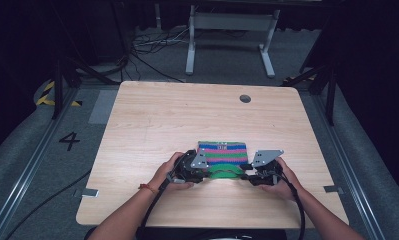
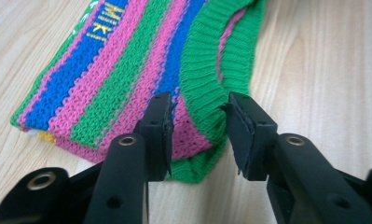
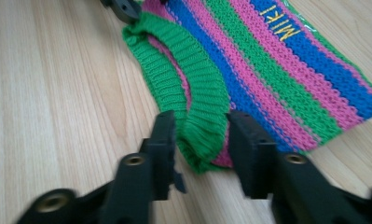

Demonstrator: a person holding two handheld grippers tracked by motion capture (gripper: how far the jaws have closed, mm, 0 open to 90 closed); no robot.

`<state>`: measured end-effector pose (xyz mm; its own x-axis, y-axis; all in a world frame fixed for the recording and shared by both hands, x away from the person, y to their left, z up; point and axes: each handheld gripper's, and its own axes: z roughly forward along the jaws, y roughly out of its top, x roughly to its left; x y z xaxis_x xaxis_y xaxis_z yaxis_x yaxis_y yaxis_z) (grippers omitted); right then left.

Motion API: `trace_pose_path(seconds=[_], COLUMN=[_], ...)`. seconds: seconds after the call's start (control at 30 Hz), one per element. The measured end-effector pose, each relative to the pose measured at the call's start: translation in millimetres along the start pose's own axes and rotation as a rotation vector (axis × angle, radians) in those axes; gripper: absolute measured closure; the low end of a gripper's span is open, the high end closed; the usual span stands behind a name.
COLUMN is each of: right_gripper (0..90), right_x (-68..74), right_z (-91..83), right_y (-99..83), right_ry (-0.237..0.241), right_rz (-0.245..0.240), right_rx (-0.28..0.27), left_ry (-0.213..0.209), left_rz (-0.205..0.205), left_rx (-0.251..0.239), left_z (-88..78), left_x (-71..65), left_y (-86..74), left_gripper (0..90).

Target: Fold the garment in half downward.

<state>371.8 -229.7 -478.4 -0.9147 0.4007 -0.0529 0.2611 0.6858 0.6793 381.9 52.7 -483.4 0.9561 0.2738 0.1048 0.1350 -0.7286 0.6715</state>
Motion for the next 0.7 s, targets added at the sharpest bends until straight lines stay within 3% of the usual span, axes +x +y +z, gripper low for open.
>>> trace_pose_path(seconds=[0.07,0.13,0.33,0.43,0.53,0.7], right_gripper=[48.2,46.5,38.0,34.9,33.2,29.6], right_x=[-1.3,-1.6,-5.5,-5.6,-6.2,-6.6], right_z=[-5.2,-6.6,-19.9,-26.7,-30.9,-39.0], right_y=[1.6,1.8,3.8,0.4,-3.3,-11.8], right_ry=[-0.029,-0.035,-0.1,-0.132,-0.146,-0.182], right_rz=[-0.016,-0.013,-0.01,-0.006,0.007,0.02], right_rx=[0.022,0.023,0.038,0.048,0.044,0.053], left_ry=[0.022,0.012,0.038,0.076,0.127,0.144], left_rz=[-0.012,-0.022,-0.052,-0.073,-0.123,-0.132], left_rx=[0.006,0.013,0.04,0.04,0.064,0.062], left_z=[-2.5,-6.9,-26.7,-33.3,-44.3,-61.7], left_x=[-0.3,1.0,4.7,5.2,7.3,7.9], left_y=[0.5,-0.2,-3.0,-6.6,-14.8,-30.0], left_gripper=[51.0,49.8,39.3,31.4,28.6,28.4])
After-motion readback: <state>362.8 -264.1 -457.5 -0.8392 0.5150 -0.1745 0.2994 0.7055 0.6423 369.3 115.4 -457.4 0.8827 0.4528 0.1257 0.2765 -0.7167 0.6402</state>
